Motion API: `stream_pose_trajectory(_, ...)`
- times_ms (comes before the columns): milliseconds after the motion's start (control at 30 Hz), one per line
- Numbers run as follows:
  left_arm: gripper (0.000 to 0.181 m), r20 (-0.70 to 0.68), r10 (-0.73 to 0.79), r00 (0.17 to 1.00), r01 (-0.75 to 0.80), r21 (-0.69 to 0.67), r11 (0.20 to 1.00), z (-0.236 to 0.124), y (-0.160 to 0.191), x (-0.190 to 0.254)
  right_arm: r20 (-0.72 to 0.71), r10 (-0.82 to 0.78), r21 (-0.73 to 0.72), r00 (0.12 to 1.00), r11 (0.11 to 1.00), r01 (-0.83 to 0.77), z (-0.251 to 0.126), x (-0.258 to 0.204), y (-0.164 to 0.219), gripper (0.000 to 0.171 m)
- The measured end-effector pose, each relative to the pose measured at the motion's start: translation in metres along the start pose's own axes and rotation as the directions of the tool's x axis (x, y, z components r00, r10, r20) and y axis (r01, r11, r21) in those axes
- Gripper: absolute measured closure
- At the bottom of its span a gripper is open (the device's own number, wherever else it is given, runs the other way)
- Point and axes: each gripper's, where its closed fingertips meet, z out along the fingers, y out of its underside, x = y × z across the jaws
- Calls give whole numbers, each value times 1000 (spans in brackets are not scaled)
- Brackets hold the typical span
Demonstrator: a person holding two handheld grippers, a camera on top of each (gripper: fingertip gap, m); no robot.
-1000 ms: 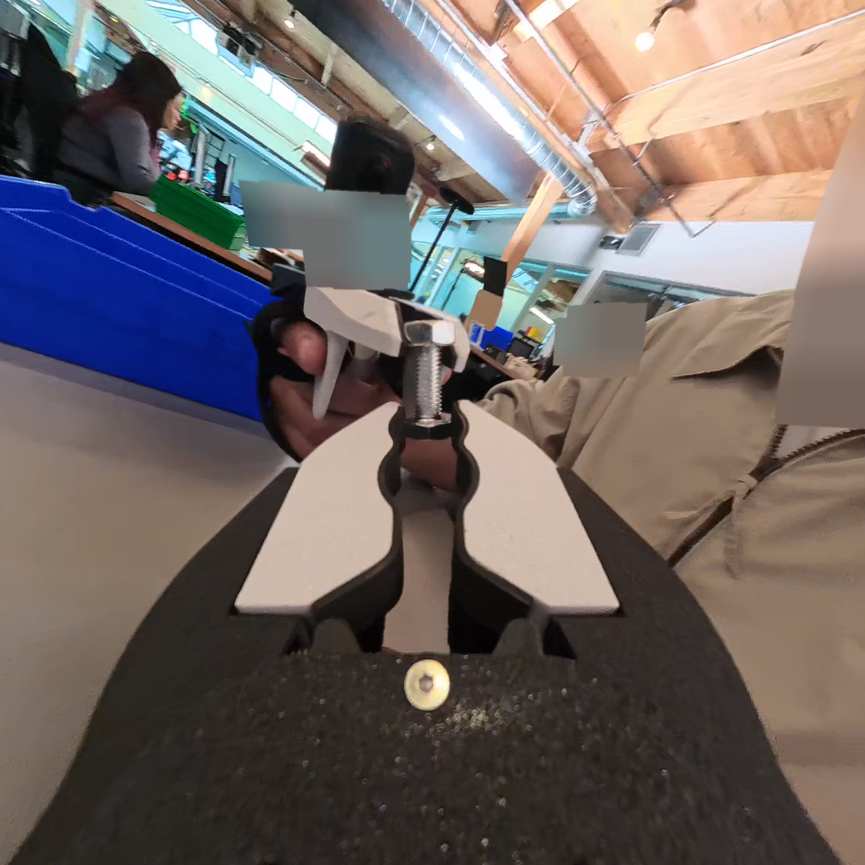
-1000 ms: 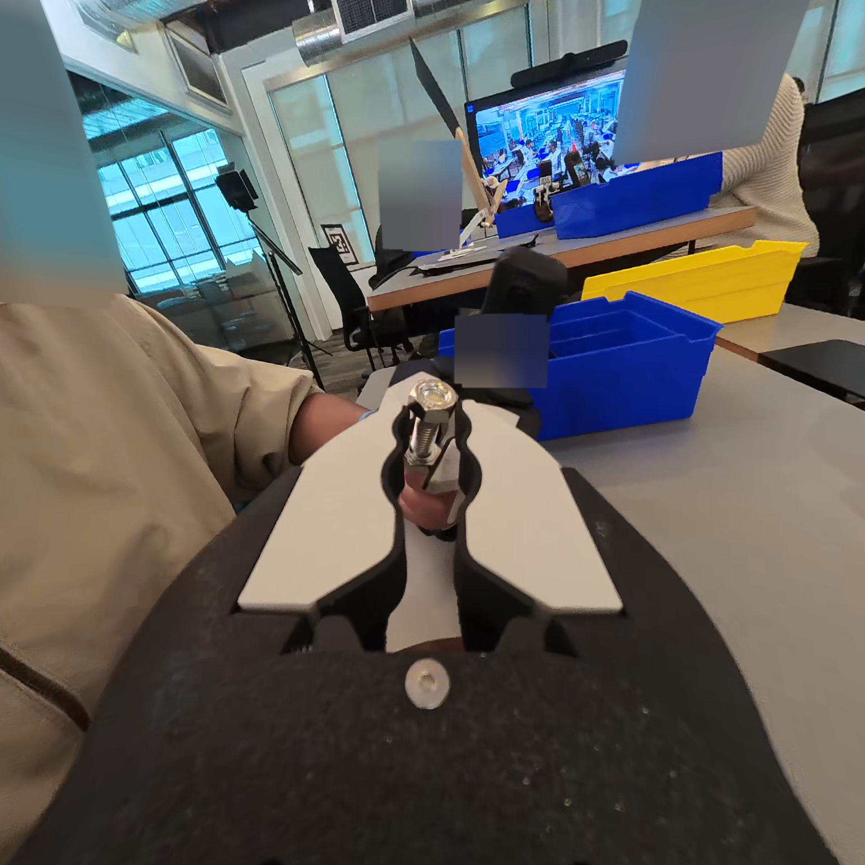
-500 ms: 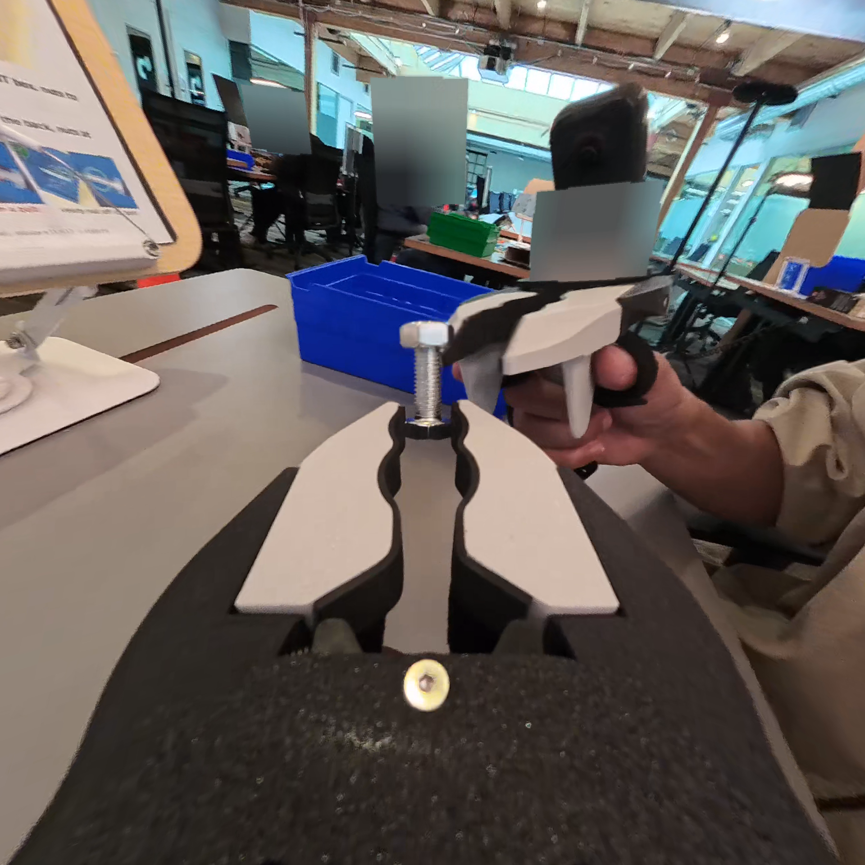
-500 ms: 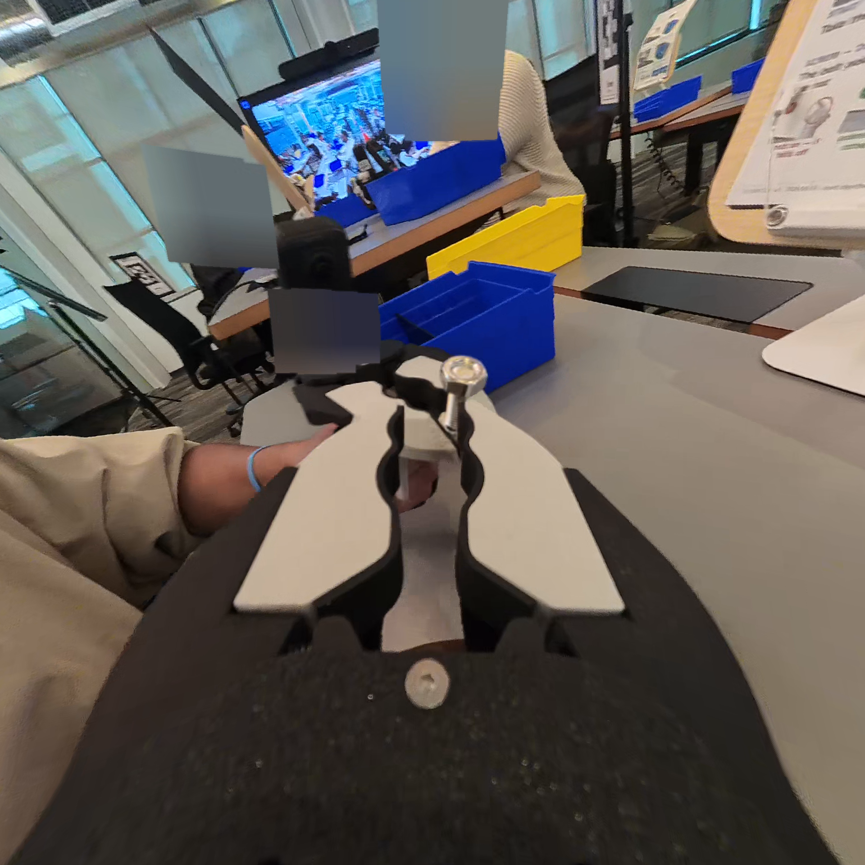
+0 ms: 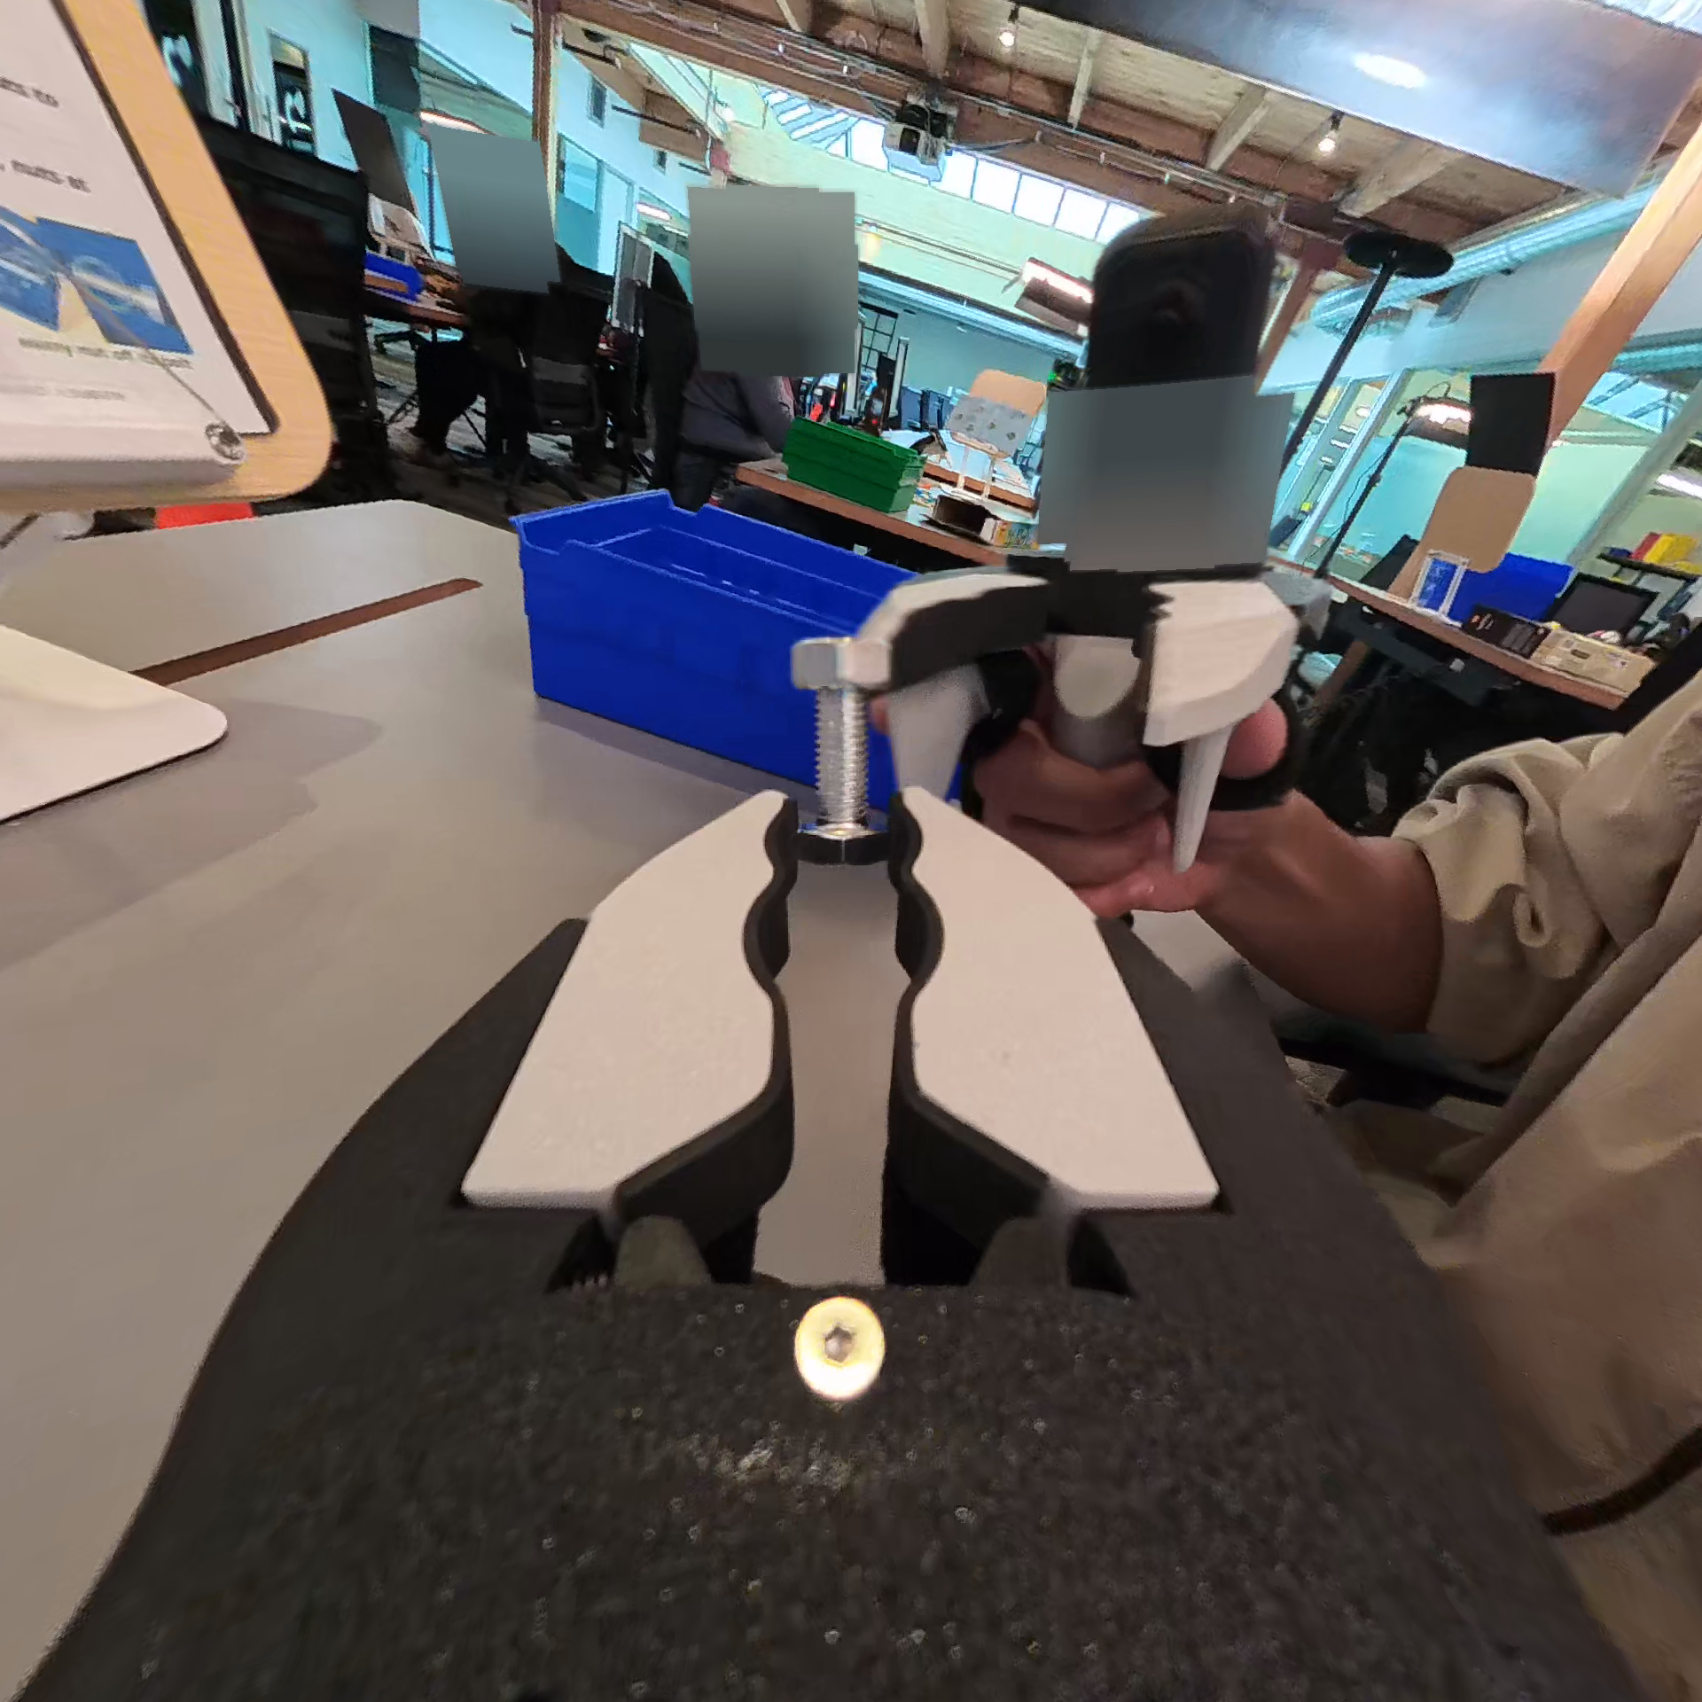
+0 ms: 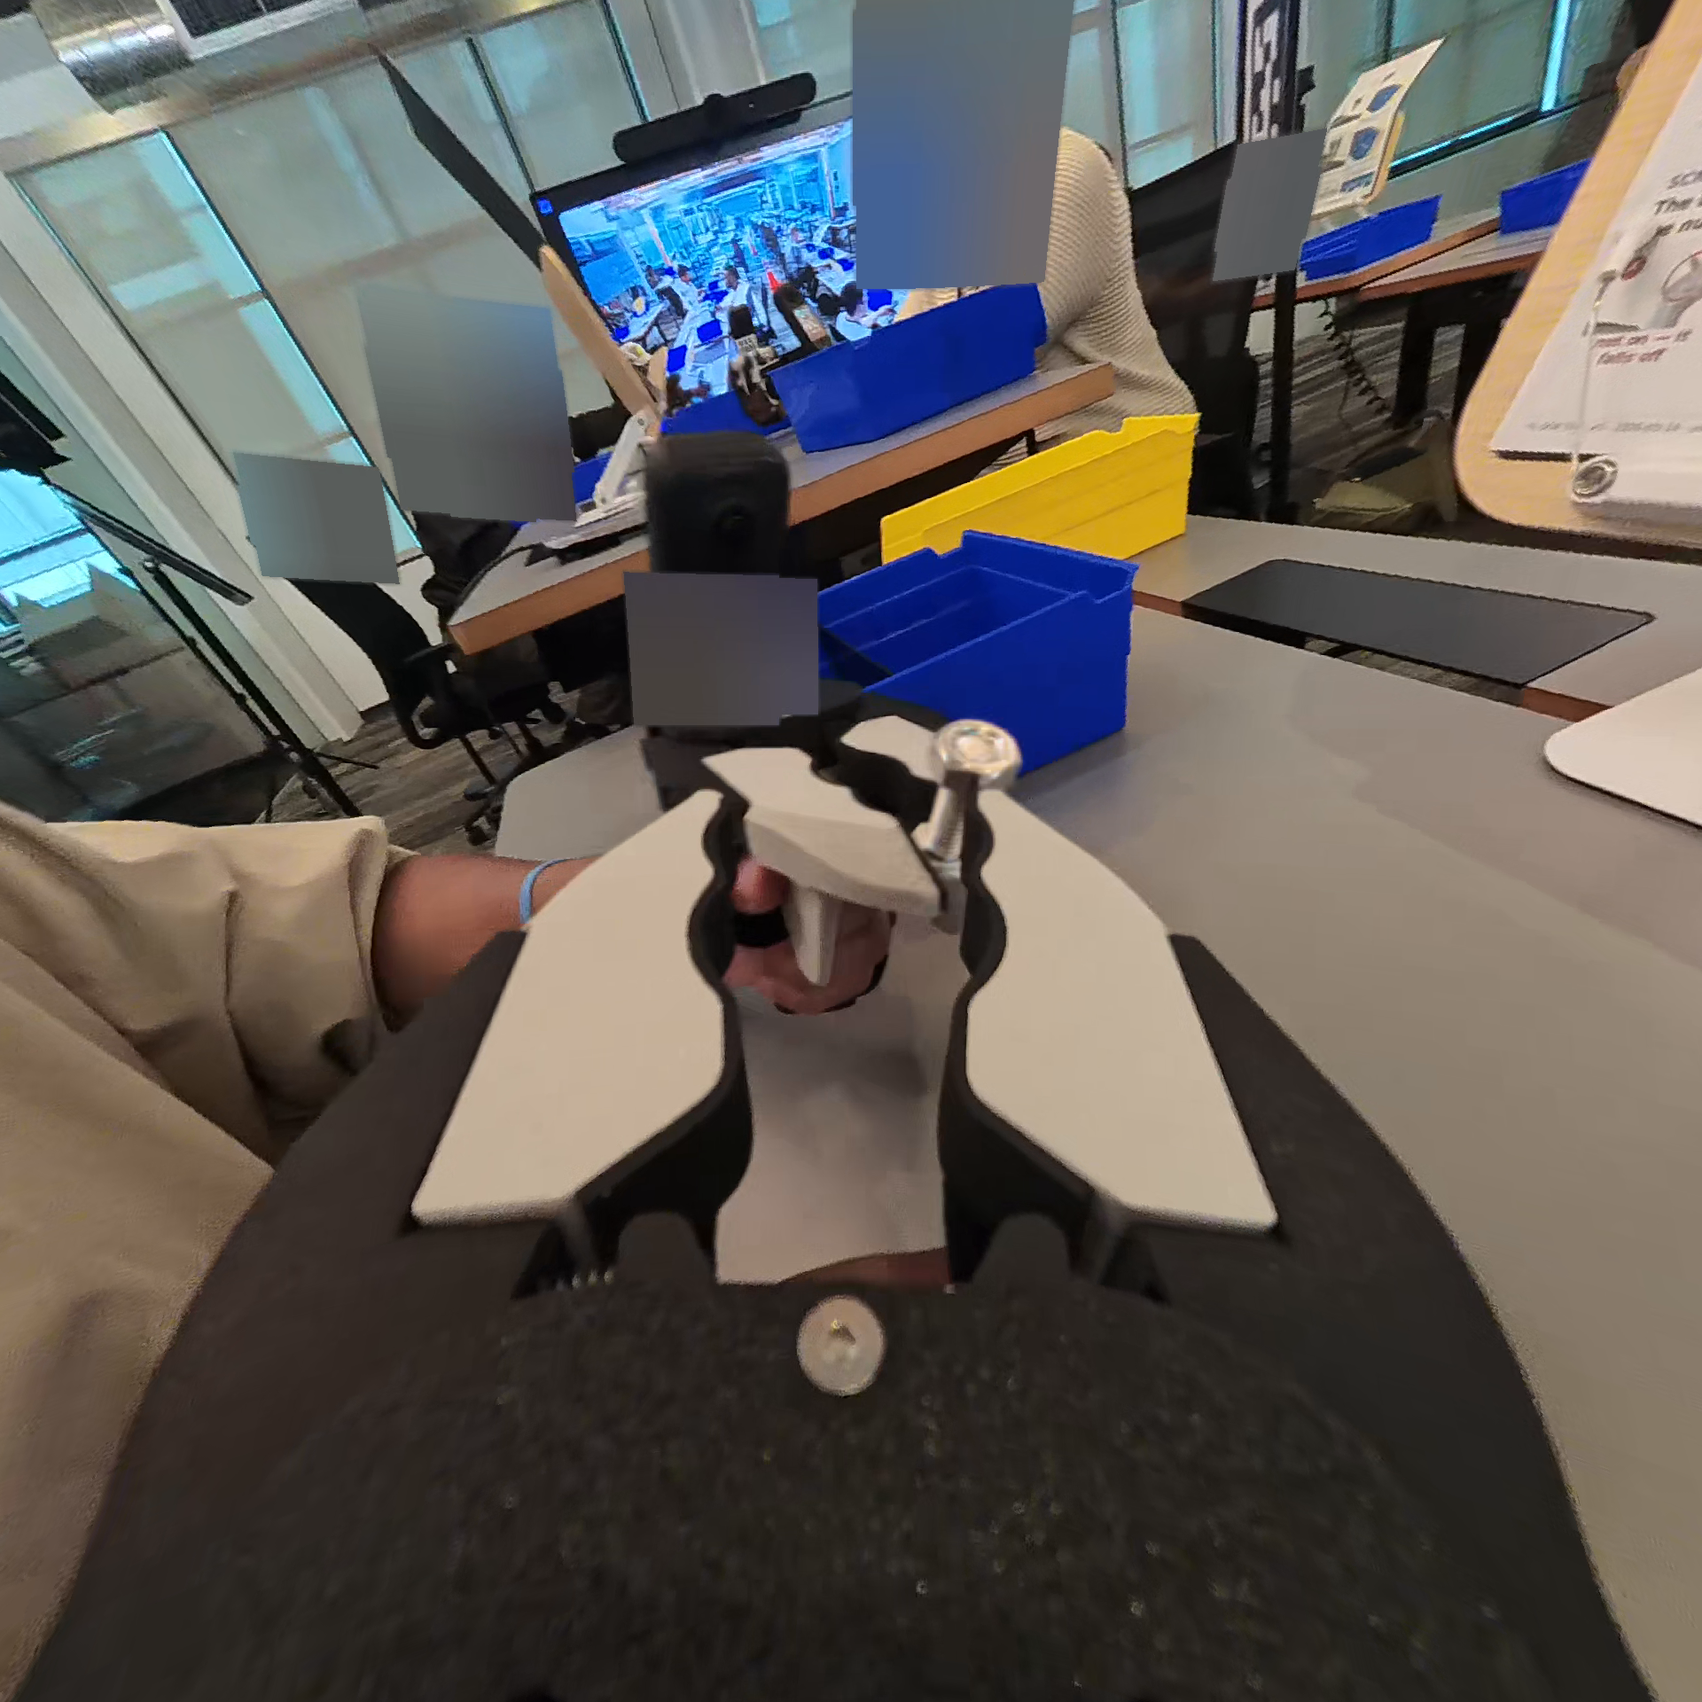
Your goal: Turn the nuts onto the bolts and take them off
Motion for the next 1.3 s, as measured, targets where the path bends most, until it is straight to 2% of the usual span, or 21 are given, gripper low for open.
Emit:
stream_pose_trajectory(167, 163, -28, -34, 999, 34, 14, 999, -1, -1, 1, -44, -14, 0, 999, 1000, 14, -1, 8, -4, 122)
stream_pose_trajectory(300, 163, -96, -6, 995, 5, -15, 1000, 5, 5, 18, -10, 7, -10, 1000, 1000, -7, 11, 9, -6, 119)
stream_pose_trajectory(367, 163, -86, -9, 996, 7, -21, 1000, 7, 6, 17, 24, 16, -4, 1000, 1000, -16, 14, 3, -6, 122)
stream_pose_trajectory(500, 163, -69, -23, 997, 22, -5, 1000, 2, 3, 10, 5, 7, 2, 1000, 1000, -7, 11, 1, -5, 113)
stream_pose_trajectory(700, 163, -75, -59, 995, 62, 38, 997, -6, -8, 3, -23, 17, 12, 1000, 1000, -17, -3, 9, -5, 119)
stream_pose_trajectory(900, 163, -149, -44, 988, 44, -7, 999, 4, 3, 24, 34, 26, -11, 999, 1000, -25, 16, 1, -2, 118)
stream_pose_trajectory(1000, 163, -131, -41, 991, 39, -13, 999, 4, 5, 20, 39, 20, -9, 999, 1000, -20, 18, -4, -1, 111)
stream_pose_trajectory(1100, 163, -93, -40, 995, 42, 15, 999, -3, -3, 9, 22, 18, 4, 1000, 1000, -19, 10, -3, -2, 112)
stream_pose_trajectory(1133, 163, -77, -49, 996, 52, 31, 998, -6, -7, 4, 23, 20, 8, 1000, 1000, -21, 7, -3, -2, 118)
stream_pose_trajectory(1300, 163, -92, -65, 994, 70, 48, 996, -10, -11, 2, -12, 40, 16, 999, 999, -40, 0, 10, -5, 117)
